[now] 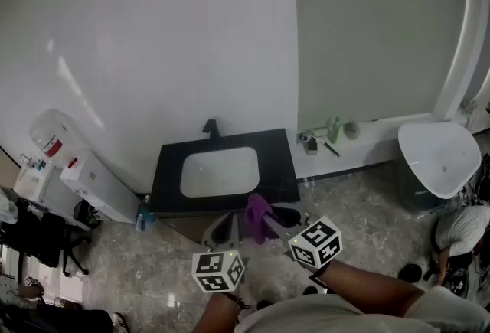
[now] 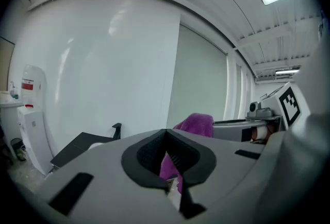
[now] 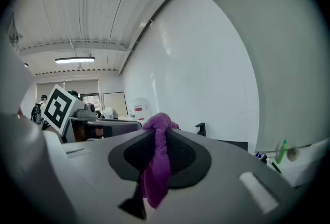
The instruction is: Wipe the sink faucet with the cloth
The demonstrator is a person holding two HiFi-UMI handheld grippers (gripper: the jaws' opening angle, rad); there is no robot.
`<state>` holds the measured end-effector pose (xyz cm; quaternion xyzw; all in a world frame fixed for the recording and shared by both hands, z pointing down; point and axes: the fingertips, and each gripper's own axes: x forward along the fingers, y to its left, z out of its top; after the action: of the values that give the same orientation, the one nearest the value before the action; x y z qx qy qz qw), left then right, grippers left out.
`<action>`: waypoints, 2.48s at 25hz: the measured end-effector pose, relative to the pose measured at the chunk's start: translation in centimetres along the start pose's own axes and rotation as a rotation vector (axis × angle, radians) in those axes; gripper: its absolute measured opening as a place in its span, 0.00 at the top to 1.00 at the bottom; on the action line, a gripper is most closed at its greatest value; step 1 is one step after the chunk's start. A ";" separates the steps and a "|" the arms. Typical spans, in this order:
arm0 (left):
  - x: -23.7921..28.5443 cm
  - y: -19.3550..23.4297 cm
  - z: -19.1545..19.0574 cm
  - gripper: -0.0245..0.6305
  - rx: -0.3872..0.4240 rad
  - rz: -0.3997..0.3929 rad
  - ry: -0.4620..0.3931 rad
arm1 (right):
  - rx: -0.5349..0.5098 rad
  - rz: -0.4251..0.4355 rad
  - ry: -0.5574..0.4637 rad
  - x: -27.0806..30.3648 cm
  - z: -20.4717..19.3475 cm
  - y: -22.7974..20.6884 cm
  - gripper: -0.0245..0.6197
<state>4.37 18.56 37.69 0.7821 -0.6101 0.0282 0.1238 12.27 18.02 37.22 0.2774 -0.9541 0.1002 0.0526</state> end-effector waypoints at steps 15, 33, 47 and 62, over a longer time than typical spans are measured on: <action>-0.3 0.4 -0.1 0.95 -0.010 -0.002 0.001 | -0.003 0.001 0.001 0.0 0.0 0.5 0.87; -0.3 3.2 -2.0 0.95 -0.031 -0.030 0.056 | 0.027 -0.003 0.009 2.5 -1.4 1.8 0.87; 3.0 10.5 -1.9 0.95 -0.036 -0.069 0.065 | 0.053 -0.058 -0.012 9.5 -1.3 -0.4 0.87; 28.2 19.1 1.4 0.95 -0.064 0.030 0.135 | 0.130 0.110 0.082 29.9 0.1 -22.4 0.87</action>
<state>-7.00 -12.73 44.85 0.7648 -0.6127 0.0632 0.1889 -0.77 -16.06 45.44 0.2230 -0.9564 0.1759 0.0680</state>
